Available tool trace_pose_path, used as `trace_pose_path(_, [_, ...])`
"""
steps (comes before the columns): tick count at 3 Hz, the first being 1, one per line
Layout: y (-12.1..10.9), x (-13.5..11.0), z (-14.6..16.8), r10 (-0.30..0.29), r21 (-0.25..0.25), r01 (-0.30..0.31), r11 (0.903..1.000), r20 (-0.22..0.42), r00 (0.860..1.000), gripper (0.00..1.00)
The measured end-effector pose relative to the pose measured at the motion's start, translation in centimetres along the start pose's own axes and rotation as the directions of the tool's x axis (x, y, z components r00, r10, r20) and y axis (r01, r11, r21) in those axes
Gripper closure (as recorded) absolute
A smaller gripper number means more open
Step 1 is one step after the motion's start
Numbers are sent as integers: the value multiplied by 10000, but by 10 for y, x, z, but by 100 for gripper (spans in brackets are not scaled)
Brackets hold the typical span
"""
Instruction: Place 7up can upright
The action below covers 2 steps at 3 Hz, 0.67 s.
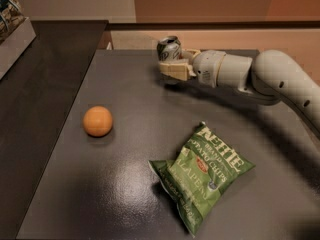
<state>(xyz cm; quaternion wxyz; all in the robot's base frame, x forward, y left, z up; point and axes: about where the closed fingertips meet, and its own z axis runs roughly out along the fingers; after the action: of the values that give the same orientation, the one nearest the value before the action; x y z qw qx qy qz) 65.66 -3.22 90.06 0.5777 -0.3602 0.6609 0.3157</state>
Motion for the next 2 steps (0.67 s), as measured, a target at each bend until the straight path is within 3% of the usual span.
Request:
trace_pose_path(1, [0,5,-1,25,32,-25,10000,-32,10000,13])
trace_pose_path(2, [2,7,0,45,53,-44,10000,-74,10000,0])
